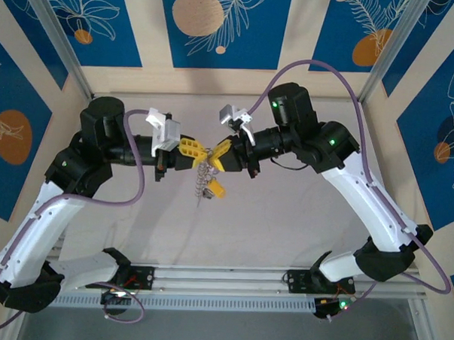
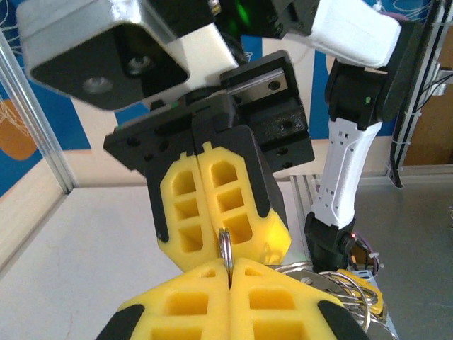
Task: Put the keys on the keyring
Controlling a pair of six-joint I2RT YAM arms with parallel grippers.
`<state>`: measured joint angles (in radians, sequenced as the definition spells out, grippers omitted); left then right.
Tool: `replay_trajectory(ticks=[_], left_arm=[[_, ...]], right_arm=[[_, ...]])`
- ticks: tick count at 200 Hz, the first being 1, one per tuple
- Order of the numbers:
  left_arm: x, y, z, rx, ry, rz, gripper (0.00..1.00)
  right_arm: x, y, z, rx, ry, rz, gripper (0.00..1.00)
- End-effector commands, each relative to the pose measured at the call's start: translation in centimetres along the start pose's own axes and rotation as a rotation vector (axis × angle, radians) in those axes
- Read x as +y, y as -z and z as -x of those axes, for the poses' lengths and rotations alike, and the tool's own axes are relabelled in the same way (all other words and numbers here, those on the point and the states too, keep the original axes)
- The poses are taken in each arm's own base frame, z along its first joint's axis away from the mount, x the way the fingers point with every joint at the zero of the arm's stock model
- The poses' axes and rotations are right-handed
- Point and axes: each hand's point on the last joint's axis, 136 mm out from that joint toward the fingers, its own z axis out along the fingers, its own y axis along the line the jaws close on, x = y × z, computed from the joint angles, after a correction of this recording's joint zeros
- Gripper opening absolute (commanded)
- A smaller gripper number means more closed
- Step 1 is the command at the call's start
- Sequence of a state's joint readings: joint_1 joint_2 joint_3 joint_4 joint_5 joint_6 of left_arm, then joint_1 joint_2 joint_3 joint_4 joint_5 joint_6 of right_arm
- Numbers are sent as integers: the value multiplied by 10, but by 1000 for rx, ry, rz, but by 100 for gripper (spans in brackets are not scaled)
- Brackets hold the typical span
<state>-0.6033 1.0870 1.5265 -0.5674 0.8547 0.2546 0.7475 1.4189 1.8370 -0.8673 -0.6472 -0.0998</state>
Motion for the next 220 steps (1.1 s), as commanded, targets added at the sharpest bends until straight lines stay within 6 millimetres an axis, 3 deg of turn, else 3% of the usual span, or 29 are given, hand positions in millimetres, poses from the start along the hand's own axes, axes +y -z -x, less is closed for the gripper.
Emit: replay_trajectory(ticks=[1,43,80,99,138,176,220], left_arm=[[-19,9,24,-86,-60,-66,0],[-20,8,23,-98,-63,-75,0],[-19,8,24,-112,-58,-75,0],[-17,10,25,-116,-63,-61,0],[-15,13,24,-115,-47,-64,0],[-20,15,27,-134,-19,-106,0],[-25,15,27,-139,9,-151,0]], right_arm=[[0,-7,3,-6,-37,71,5],[3,-15,3,26,-63,107,12],[2,-14,1,32,-47,64,26],[-2,-6,2,-4,-41,-21,40],[4,26,7,-138,49,-192,55],[7,48,24,-222,181,-330,52],[20,37,44,-254,256,-255,46]])
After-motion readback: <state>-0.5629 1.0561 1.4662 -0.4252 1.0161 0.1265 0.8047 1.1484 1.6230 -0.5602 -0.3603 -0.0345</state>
